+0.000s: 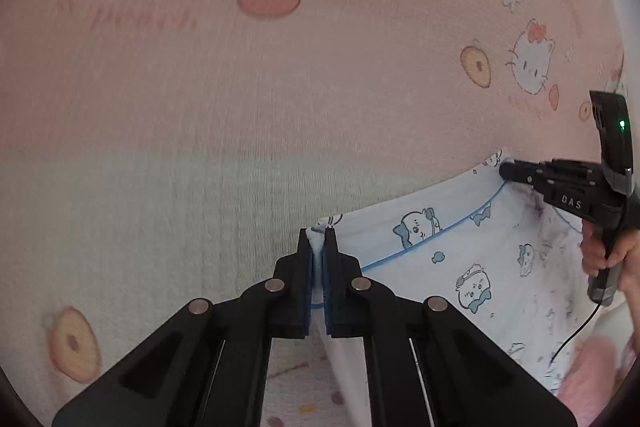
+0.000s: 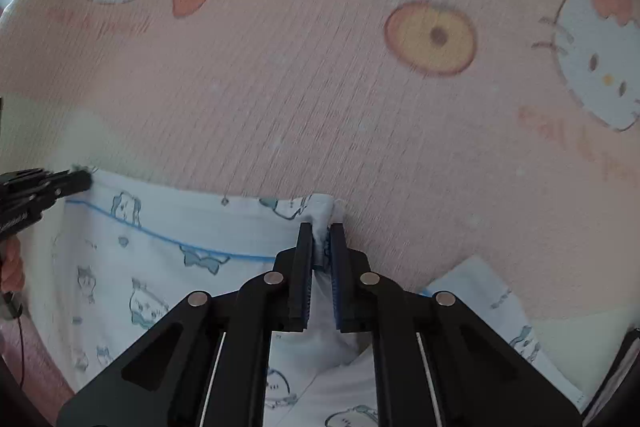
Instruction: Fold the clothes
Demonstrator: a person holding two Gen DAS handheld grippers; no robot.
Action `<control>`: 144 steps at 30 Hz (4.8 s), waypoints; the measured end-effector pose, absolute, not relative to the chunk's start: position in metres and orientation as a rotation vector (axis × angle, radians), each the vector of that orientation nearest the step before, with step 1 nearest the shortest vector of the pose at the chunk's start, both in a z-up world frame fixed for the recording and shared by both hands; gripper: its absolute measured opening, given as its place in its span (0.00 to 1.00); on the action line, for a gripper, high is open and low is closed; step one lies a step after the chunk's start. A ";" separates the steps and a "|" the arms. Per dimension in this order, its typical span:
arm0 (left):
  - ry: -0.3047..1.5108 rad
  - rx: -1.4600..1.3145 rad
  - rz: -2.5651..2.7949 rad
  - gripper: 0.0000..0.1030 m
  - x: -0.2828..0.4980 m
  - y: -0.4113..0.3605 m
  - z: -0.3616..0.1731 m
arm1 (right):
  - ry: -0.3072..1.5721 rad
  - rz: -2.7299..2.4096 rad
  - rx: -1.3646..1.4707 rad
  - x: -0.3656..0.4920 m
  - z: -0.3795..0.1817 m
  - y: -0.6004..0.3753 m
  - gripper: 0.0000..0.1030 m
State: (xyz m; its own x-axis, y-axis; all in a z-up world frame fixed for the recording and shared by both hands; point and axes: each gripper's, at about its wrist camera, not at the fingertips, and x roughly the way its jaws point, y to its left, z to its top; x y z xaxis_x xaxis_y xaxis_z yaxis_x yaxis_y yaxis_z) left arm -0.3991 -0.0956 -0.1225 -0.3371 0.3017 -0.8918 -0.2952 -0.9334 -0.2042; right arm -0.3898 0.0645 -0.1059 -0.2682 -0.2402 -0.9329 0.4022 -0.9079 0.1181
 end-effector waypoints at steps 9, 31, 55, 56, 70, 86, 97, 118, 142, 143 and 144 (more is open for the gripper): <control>0.184 -1.513 2.449 0.44 -0.384 -0.088 -0.112 | 0.088 -2.349 1.505 -0.383 -0.077 0.086 0.35; 0.448 -1.511 2.097 0.44 -0.187 0.046 -0.118 | 0.176 -2.507 1.709 -0.083 -0.063 0.153 0.42; 0.160 -1.670 2.167 0.49 -0.124 0.003 -0.147 | -0.096 -2.466 1.830 0.015 -0.071 0.236 0.48; 0.158 -1.689 2.163 0.49 -0.124 0.003 -0.150 | -0.109 -2.460 1.845 0.015 -0.074 0.240 0.48; 0.056 -1.765 2.224 0.50 -0.133 -0.018 -0.147 | -0.193 -2.471 1.940 0.010 -0.072 0.256 0.49; 0.014 -1.683 2.257 0.50 -0.146 -0.019 -0.144 | -0.698 -2.397 1.816 -0.002 -0.079 0.251 0.51; -0.062 -1.744 2.262 0.50 -0.150 -0.029 -0.159 | -0.510 -2.467 1.867 -0.003 -0.081 0.256 0.51; -0.125 -1.638 2.241 0.50 -0.146 -0.032 -0.142 | -0.489 -2.322 1.863 -0.028 -0.107 0.194 0.31; -0.135 -1.683 2.240 0.50 -0.176 -0.029 -0.152 | -0.017 -2.118 1.715 -0.086 -0.078 0.069 0.08; -0.146 -1.687 2.239 0.50 -0.178 -0.030 -0.153 | 0.004 -2.098 1.737 -0.088 -0.088 0.060 0.09; -0.156 -1.691 2.239 0.50 -0.180 -0.031 -0.154 | -0.001 -2.116 1.726 -0.088 -0.094 0.059 0.08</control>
State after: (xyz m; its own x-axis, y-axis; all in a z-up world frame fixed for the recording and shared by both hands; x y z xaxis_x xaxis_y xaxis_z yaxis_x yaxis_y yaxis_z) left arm -0.1795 -0.0308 -0.1535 -0.2407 0.3244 -0.9148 -0.1941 -0.9395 -0.2821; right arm -0.0876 0.0586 -0.0938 -0.1510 -0.3102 -0.9386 0.3089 -0.9167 0.2532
